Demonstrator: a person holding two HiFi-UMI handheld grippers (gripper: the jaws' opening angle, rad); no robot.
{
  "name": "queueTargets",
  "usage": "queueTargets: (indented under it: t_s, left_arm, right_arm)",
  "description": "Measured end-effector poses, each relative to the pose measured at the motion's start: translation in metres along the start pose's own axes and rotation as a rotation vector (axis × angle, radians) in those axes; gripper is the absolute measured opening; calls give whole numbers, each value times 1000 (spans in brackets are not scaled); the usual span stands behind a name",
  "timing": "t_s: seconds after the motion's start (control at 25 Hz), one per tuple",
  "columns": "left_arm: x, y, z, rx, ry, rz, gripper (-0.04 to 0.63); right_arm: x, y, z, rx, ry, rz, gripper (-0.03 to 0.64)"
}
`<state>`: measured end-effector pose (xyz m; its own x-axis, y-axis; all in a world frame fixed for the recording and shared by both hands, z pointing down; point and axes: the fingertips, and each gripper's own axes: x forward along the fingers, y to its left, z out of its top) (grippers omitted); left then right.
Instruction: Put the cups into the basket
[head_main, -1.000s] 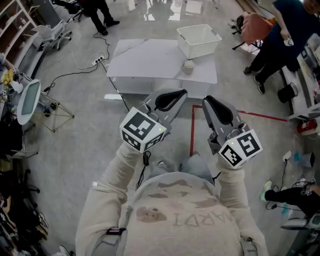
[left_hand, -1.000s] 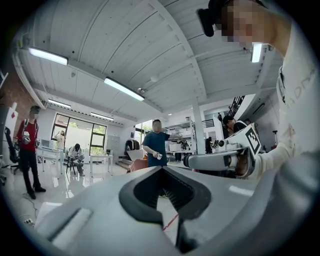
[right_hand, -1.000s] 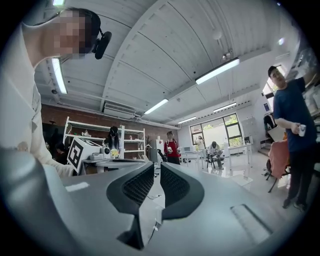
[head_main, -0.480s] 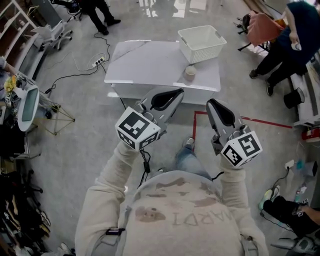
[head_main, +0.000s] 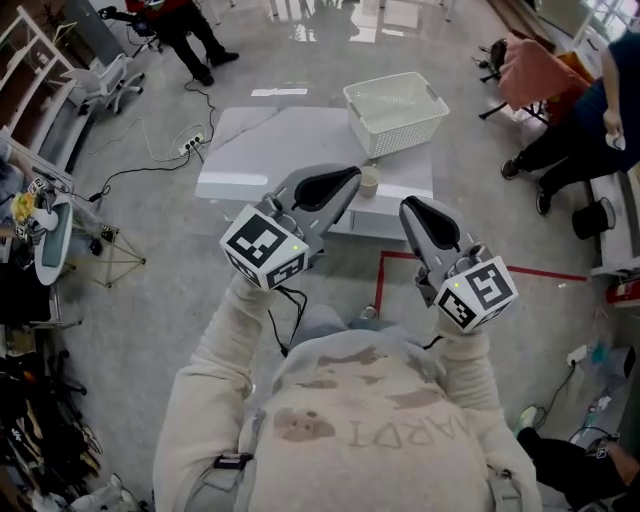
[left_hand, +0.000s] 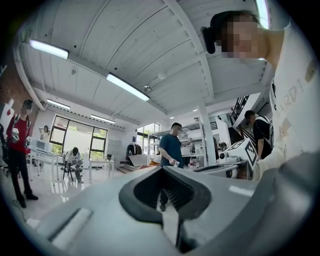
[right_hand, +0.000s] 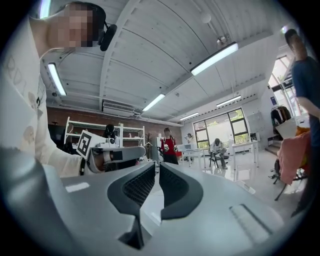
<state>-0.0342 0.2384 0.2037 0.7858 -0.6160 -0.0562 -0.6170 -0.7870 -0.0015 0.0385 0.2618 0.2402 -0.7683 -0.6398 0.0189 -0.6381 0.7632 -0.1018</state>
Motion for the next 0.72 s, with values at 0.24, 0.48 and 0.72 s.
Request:
queueTargets:
  t_s: [0.24, 0.48, 0.72]
  left_arm:
    - [38, 29, -15, -6, 42, -27, 0]
    - [66, 77, -35, -12, 72, -117, 0]
    - [103, 136, -47, -29, 88, -266, 0]
  right_arm:
    - [18, -42, -9, 49, 14, -28, 54]
    - [63, -73, -28, 80, 50, -96, 54]
    - [121, -119, -43, 123, 81, -227, 55]
